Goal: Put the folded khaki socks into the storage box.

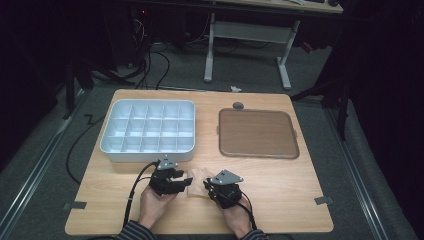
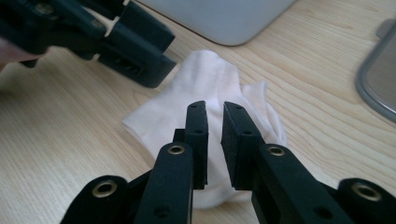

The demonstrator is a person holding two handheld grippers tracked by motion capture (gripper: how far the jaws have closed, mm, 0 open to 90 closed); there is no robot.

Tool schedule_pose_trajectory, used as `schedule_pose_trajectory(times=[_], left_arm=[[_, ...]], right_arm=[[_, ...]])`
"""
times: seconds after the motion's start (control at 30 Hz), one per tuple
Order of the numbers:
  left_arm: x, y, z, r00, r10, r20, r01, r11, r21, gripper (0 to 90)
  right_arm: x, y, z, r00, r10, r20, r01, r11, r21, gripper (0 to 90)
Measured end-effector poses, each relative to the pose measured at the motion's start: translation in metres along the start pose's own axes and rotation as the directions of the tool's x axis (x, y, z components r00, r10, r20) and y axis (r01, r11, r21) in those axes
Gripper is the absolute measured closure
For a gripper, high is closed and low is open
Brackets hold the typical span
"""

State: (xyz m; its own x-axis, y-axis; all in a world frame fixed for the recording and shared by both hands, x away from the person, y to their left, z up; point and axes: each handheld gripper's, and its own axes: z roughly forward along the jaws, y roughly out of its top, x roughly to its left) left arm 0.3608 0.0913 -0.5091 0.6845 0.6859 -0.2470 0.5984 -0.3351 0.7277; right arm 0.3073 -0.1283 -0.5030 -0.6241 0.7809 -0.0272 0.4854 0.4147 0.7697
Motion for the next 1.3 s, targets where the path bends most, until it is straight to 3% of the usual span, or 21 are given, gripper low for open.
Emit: schedule_pose_trajectory(times=[0.1,0.5,0.7,0.87,0.93,1.0,1.3], left_arm=[[0.002,0.005,0.0,0.9992,0.016,-0.037,-0.016,0.9999,0.002,49.0],[0.016,0.008,0.018,0.9972,-0.074,0.013,0.073,0.9969,0.029,46.7],[0.016,0.007,0.026,0.9948,-0.097,0.03,0.096,0.9945,0.043,48.5],[0.015,0.006,0.029,0.9943,-0.1,0.039,0.097,0.9939,0.052,55.2],[0.012,0.005,0.029,0.996,-0.082,0.035,0.08,0.9953,0.056,62.2],[0.01,0.006,0.03,0.9965,-0.074,0.037,0.072,0.9954,0.064,63.3],[0.014,0.003,0.031,0.9896,-0.119,0.081,0.114,0.9908,0.073,78.9]], right_arm=[[0.003,0.003,0.003,0.9999,-0.003,-0.015,0.003,1.0,0.0,81.7],[0.007,-0.004,0.024,0.9998,0.011,-0.017,-0.01,0.998,0.067,82.7],[0.009,-0.008,0.025,1.0,-0.003,-0.007,0.003,0.998,0.061,83.3],[0.009,-0.01,0.026,1.0,-0.001,-0.009,0.001,0.999,0.047,83.5],[0.011,-0.011,0.025,0.9999,-0.013,0.0,0.013,0.999,0.047,83.5],[0.011,-0.011,0.025,0.9998,-0.017,0.002,0.017,0.999,0.047,83.5],[0.011,-0.011,0.025,0.9998,-0.022,-0.002,0.022,0.999,0.048,83.5]])
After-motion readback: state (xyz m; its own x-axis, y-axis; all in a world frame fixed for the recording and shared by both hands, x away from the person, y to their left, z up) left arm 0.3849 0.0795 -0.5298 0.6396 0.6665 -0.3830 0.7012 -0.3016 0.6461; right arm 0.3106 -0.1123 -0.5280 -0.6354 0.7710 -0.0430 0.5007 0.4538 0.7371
